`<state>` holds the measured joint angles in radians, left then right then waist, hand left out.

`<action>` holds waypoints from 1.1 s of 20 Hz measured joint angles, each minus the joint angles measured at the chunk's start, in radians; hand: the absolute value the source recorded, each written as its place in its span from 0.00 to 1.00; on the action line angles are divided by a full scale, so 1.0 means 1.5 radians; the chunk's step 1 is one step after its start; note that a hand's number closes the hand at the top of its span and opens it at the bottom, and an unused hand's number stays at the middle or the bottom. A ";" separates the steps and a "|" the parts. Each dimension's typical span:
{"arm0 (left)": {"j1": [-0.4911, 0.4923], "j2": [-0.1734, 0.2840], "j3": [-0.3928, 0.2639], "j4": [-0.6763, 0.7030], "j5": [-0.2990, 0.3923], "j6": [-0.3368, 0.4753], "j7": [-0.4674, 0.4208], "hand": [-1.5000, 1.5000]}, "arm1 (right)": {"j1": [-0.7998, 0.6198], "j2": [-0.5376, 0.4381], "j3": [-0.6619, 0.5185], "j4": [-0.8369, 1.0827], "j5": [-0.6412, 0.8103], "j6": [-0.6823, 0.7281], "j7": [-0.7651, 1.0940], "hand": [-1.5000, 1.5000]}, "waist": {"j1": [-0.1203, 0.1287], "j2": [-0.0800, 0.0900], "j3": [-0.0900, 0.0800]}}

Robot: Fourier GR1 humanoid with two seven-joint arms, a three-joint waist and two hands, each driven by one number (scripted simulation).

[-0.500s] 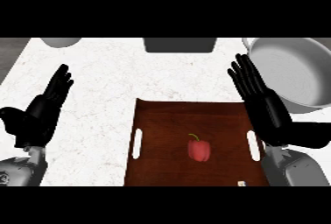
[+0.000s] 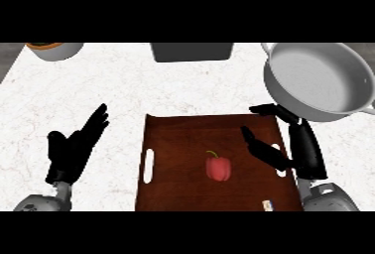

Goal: Pick the bell pepper from the tray and place it in the pot

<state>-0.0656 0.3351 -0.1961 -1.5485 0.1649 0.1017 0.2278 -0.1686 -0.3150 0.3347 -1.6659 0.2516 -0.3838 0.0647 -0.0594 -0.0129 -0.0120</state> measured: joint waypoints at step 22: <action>-0.013 -0.042 -0.023 0.095 0.006 -0.073 -0.047 0.50 | 0.185 0.191 0.265 -0.244 0.569 -0.040 0.424 0.00 | 0.036 0.008 0.006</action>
<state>-0.0844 0.2721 -0.2307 -1.4062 0.1735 -0.0071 0.1569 0.1086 -0.0279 0.7329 -2.0326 1.1053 -0.4441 0.7008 -0.0057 -0.0003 -0.0025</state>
